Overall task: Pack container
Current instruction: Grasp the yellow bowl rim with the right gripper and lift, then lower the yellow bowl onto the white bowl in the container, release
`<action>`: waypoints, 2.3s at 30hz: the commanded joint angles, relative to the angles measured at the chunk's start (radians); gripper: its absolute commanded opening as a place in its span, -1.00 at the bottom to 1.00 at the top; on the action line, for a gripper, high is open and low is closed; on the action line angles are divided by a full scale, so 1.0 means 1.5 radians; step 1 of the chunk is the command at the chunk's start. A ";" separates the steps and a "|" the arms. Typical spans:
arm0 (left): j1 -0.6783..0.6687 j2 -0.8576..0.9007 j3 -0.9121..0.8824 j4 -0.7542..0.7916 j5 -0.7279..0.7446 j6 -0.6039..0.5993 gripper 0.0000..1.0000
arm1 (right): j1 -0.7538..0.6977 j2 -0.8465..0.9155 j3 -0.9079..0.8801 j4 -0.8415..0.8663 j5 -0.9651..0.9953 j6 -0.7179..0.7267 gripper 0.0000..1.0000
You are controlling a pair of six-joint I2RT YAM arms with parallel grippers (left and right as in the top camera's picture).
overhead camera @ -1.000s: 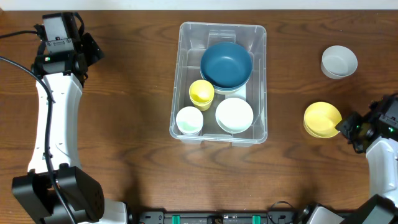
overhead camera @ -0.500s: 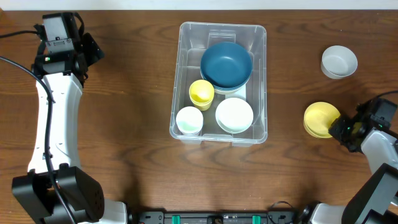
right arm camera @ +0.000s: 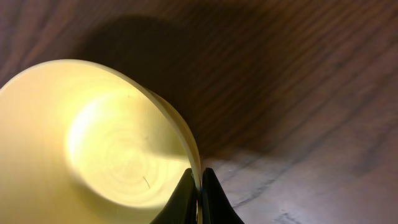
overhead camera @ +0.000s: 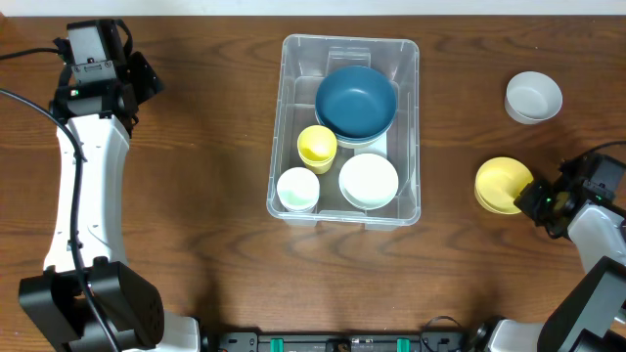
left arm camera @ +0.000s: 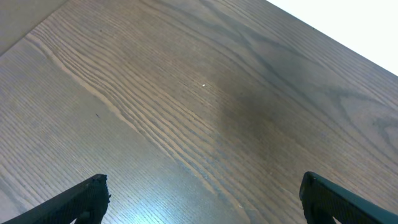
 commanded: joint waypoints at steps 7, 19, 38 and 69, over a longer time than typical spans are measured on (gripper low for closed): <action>0.002 -0.010 0.008 -0.002 -0.008 0.002 0.96 | 0.036 -0.097 0.104 -0.071 -0.134 0.006 -0.98; 0.002 -0.010 0.008 -0.002 -0.008 0.001 0.96 | 0.366 -0.151 0.352 -0.185 0.065 -0.025 -0.98; 0.002 -0.010 0.008 -0.003 -0.008 0.002 0.96 | 0.656 0.012 0.356 -0.224 0.252 -0.024 -0.97; 0.002 -0.010 0.008 -0.002 -0.008 0.001 0.96 | 0.657 0.023 0.343 -0.279 0.180 -0.022 0.22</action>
